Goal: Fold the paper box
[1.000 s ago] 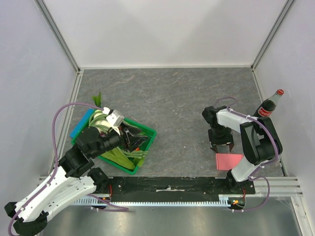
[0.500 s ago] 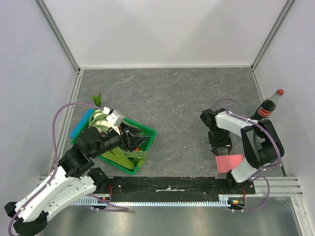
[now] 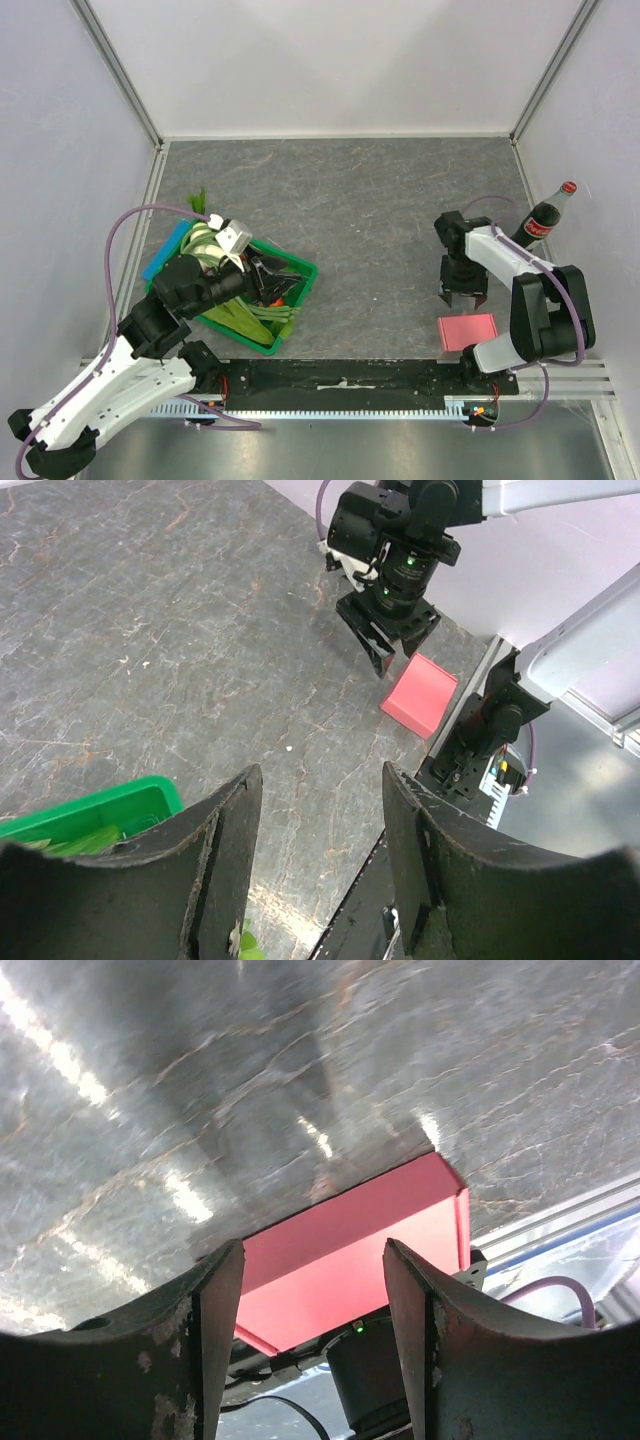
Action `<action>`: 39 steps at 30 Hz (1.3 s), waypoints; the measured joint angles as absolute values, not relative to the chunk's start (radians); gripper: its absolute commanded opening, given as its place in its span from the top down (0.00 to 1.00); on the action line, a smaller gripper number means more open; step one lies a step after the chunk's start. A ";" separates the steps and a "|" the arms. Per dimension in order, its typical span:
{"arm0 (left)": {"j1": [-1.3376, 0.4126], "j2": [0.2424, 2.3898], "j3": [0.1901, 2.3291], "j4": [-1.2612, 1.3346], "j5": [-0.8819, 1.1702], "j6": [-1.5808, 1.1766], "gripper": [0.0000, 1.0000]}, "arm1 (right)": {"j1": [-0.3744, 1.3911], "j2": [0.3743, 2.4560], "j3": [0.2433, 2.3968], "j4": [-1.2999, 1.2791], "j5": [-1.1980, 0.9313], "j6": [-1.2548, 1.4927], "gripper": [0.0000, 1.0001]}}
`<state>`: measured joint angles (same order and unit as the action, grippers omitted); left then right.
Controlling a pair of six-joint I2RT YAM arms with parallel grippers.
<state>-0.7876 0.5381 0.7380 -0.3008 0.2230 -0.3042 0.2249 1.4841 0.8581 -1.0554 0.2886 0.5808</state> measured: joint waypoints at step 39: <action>-0.787 0.559 0.833 -0.358 0.073 -0.332 0.29 | 0.347 0.958 1.046 -0.628 0.197 0.448 0.02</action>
